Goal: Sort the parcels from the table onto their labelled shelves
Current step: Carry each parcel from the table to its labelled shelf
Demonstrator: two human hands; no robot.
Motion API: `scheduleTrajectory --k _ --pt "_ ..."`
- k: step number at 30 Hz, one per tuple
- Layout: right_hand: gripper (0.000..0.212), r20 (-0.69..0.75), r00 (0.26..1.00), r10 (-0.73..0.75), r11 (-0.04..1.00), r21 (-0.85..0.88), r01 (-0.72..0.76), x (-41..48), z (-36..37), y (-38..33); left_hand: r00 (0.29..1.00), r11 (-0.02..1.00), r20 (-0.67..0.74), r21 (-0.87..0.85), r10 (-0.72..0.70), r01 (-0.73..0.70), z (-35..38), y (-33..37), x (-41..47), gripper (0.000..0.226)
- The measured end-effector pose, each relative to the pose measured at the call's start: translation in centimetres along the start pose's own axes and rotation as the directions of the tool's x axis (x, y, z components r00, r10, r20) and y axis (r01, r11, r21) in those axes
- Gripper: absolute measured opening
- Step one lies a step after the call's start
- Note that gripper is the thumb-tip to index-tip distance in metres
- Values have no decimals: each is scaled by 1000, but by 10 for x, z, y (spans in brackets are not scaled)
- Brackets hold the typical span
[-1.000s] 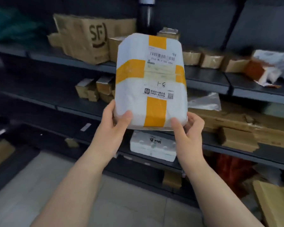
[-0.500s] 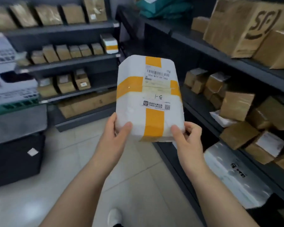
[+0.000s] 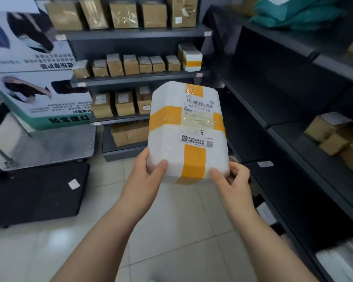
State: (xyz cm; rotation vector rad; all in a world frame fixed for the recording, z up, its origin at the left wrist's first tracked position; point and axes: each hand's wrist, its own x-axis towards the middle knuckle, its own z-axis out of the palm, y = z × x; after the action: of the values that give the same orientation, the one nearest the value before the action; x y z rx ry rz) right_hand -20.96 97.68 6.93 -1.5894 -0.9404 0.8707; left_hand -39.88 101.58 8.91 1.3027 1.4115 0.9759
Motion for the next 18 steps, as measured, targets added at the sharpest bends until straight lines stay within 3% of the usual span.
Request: scheduleTrajectory --k 8,18 --pt "50 5 998 61 997 -45 -60 83 42 11 993 994 54 35 -107 105 -1 -23 88 57" --pt "52 151 974 168 977 -156 -145 272 58 44 955 954 -64 65 -288 292 69 -41 250 59"
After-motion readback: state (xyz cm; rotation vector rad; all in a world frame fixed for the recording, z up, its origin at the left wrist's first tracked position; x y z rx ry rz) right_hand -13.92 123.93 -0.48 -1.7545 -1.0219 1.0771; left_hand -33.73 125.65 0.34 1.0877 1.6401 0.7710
